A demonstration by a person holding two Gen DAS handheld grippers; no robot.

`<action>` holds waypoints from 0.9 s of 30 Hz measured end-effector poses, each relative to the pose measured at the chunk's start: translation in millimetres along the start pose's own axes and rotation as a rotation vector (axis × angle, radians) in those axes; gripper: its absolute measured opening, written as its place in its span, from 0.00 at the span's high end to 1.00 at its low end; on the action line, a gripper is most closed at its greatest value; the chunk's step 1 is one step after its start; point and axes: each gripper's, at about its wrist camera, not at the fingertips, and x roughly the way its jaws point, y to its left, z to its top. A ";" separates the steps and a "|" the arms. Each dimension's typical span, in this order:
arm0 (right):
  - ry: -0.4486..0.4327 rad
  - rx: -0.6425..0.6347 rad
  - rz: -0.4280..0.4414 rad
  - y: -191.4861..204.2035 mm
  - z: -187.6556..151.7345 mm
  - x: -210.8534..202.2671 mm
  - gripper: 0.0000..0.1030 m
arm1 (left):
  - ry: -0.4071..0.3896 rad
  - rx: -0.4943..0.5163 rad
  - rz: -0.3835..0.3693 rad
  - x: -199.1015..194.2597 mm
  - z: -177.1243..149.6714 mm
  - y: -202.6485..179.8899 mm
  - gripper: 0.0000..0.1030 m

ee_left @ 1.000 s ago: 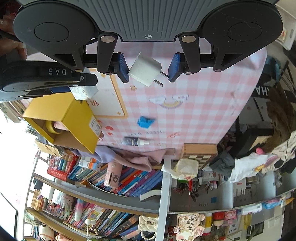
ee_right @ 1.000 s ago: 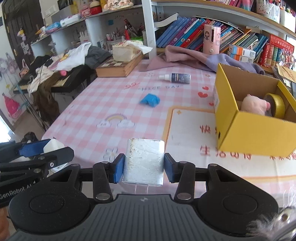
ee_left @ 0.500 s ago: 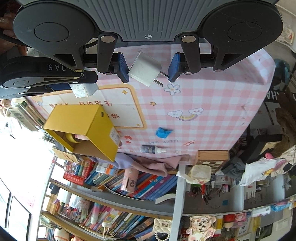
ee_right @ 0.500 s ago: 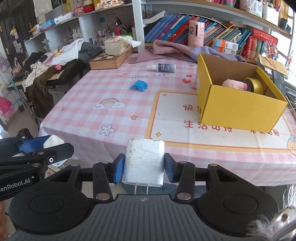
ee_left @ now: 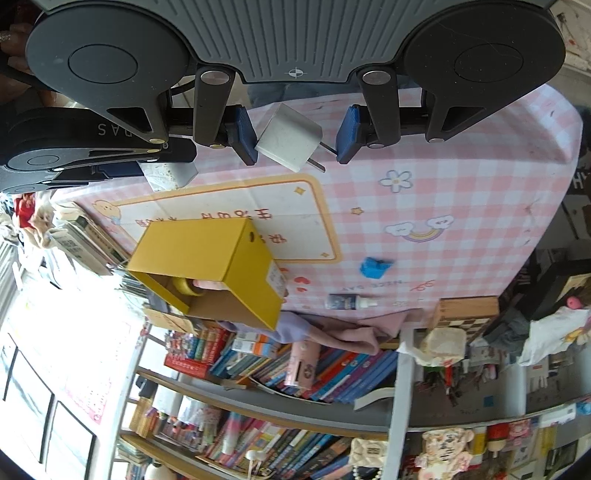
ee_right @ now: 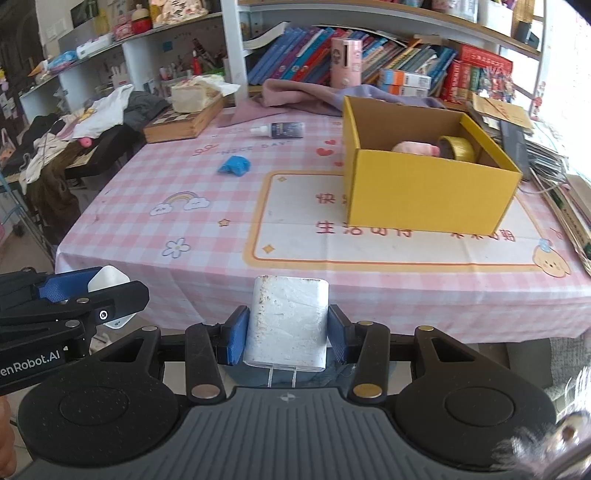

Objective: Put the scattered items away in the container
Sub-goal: 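Lift the plug adapter and charger block and carry them over the yellow box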

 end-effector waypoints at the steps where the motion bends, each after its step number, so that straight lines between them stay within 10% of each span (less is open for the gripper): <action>1: 0.000 0.003 -0.005 -2.5 -1.0 -1.0 0.58 | 0.000 0.003 -0.005 1.0 -0.1 -2.6 0.56; 27: 0.004 0.242 -0.213 -110.6 -16.7 -17.2 0.58 | 0.073 0.210 -0.242 76.9 29.3 -99.3 0.56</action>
